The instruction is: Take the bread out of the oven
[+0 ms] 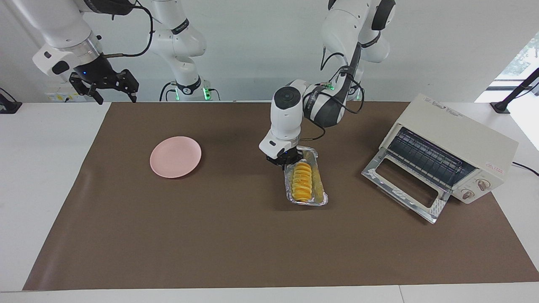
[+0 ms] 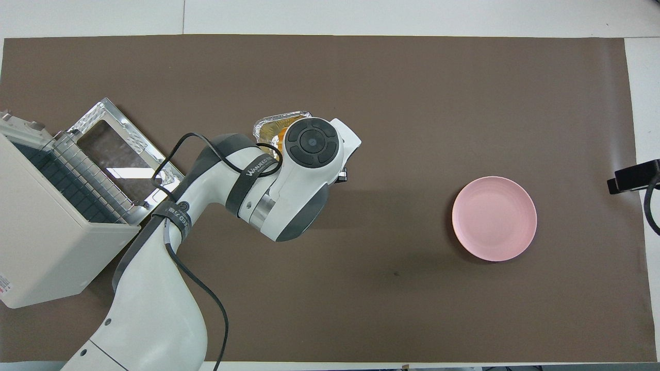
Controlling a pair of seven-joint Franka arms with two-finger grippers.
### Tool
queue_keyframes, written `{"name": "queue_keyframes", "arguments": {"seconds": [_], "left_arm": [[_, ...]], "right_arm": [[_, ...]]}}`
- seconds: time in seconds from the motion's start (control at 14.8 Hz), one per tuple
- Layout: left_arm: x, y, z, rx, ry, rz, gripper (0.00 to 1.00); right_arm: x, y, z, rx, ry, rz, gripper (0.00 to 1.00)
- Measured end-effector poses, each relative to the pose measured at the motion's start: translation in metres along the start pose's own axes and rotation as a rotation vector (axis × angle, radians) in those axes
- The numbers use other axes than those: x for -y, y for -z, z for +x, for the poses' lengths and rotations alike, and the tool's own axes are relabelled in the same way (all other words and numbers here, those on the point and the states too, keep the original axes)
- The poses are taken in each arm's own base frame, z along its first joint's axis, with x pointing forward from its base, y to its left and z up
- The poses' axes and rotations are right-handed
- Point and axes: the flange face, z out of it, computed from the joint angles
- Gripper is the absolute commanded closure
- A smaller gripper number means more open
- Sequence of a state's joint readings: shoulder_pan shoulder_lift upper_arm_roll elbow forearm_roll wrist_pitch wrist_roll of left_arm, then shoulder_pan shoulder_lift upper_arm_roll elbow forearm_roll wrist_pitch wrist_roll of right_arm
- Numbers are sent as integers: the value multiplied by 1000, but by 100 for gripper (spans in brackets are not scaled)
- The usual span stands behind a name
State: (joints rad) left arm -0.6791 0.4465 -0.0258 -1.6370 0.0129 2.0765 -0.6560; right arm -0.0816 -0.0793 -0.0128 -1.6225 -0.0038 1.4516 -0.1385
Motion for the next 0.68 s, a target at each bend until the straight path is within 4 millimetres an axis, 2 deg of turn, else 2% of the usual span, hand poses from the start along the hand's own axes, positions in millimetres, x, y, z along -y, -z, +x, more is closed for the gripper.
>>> {"name": "queue_keyframes", "arguments": {"seconds": [0.07,0.27,0.41,0.47,0.54,0.68], "left_arm": [[0,-2,1,6,10,-7,1],[8,4,9,-2,35,-15,0],[19,18,18,-16,61,-23,0],[34,34,25,-21,89,-25,0],[58,55,34,-18,127,-21,0],[128,103,48,4,219,-6,0]], "right_arm": [[0,0,0,0,-1,0,0],[-1,0,0,0,-2,0,0],[-1,0,0,0,-2,0,0],[-1,0,0,0,-2,0,0],[-1,0,0,0,-2,0,0],[-1,0,0,1,-1,0,0]]}}
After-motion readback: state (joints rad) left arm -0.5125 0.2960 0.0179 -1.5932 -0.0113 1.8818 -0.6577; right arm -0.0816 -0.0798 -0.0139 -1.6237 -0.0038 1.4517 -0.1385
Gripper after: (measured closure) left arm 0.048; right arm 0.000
